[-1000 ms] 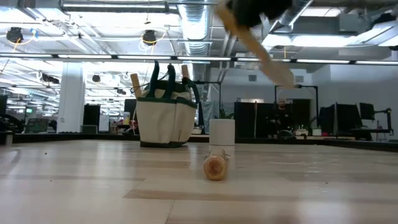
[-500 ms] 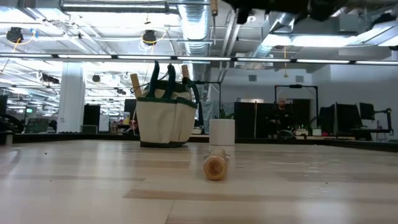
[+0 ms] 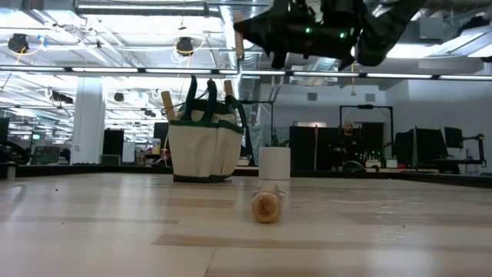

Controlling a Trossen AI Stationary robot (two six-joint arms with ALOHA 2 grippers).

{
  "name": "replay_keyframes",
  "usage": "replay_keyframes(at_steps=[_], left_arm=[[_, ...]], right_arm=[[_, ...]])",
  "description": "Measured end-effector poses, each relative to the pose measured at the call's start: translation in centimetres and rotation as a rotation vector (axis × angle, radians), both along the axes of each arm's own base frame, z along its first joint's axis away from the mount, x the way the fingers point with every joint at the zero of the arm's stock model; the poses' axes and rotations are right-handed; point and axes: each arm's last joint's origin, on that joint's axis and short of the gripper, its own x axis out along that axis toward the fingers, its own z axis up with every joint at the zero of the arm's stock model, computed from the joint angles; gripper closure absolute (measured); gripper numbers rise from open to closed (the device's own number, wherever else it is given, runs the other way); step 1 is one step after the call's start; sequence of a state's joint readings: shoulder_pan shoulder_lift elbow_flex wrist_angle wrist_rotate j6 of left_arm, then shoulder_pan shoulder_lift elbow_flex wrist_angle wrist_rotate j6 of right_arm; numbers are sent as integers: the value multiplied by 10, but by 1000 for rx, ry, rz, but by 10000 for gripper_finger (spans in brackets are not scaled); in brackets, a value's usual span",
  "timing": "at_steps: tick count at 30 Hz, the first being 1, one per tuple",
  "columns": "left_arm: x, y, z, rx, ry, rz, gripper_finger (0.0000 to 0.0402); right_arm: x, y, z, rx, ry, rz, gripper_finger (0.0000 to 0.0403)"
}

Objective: Pick & Place Garden tools in Gardening bag
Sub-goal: Put the right light brown trowel into the pocket of the white gardening bag

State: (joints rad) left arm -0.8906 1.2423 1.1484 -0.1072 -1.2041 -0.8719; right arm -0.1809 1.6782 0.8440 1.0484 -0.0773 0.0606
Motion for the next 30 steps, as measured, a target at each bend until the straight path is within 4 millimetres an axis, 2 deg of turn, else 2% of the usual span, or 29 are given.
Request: replay_keyframes(at_steps=[10,21,30], left_arm=[[0,0,1,-6,-5,0,353],[0,0,1,-10,-8,0,353],[0,0,1,-9,-8,-1,353]], right_arm=[[13,-10,-33,54,13,-13,350],[16,-23,-54,78,40,-64,350],[22,-21,-73,120,32,-55,350]])
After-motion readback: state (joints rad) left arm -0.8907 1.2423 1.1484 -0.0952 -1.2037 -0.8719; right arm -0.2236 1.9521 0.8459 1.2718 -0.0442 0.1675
